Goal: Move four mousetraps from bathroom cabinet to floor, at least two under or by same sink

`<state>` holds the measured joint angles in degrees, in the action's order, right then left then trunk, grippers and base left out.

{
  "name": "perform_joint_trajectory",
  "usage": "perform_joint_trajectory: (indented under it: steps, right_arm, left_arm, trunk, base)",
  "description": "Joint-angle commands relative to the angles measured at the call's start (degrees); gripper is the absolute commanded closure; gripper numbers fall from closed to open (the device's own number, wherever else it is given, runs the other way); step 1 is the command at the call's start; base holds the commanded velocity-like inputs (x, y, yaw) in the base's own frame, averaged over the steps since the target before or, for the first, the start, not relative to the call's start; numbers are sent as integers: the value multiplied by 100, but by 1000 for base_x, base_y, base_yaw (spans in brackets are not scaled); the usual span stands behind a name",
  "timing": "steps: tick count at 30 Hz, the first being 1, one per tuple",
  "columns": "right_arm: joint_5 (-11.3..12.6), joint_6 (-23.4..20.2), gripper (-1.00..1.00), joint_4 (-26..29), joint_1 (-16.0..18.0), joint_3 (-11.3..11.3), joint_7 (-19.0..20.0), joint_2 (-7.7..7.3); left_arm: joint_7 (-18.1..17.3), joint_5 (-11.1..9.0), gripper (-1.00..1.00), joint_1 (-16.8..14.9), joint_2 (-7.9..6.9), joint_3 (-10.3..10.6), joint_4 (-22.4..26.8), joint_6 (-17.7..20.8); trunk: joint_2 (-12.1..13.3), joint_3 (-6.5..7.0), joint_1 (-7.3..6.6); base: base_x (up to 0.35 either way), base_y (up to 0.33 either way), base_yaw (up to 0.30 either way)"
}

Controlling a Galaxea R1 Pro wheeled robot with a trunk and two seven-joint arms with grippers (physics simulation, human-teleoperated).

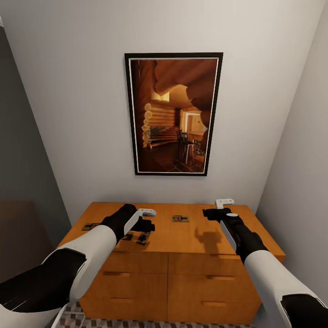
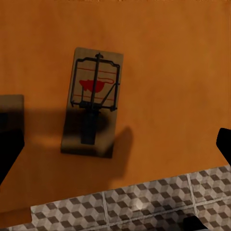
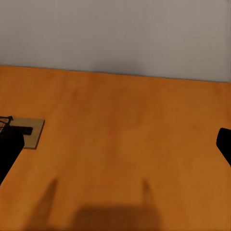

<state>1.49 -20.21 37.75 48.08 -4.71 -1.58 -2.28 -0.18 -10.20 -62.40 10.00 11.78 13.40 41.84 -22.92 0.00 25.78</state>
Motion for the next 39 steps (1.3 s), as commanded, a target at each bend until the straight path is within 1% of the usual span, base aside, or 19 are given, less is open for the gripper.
perform_joint_trajectory:
  steps: [1,18,30,39]
  right_arm:
    - [0,0,-100,1,0,1,0,0]
    - [0,-1,-100,1,0,-3,0,0]
    - [0,0,-100,-1,0,-3,0,0]
    - [0,-1,-100,-2,0,-4,0,0]
  left_arm:
    - [0,0,-100,0,0,0,3,0]
    - [0,0,-100,0,0,2,21,-5]
    - [4,17,-100,0,0,2,22,-196]
    - [6,11,-100,0,0,3,19,-218]
  trunk:
    - [0,0,0]
    - [0,0,0]
    - [0,0,0]
    - [0,0,0]
  base:
    - [0,0,0]
    - [0,0,0]
    - [0,0,0]
    - [72,0,0]
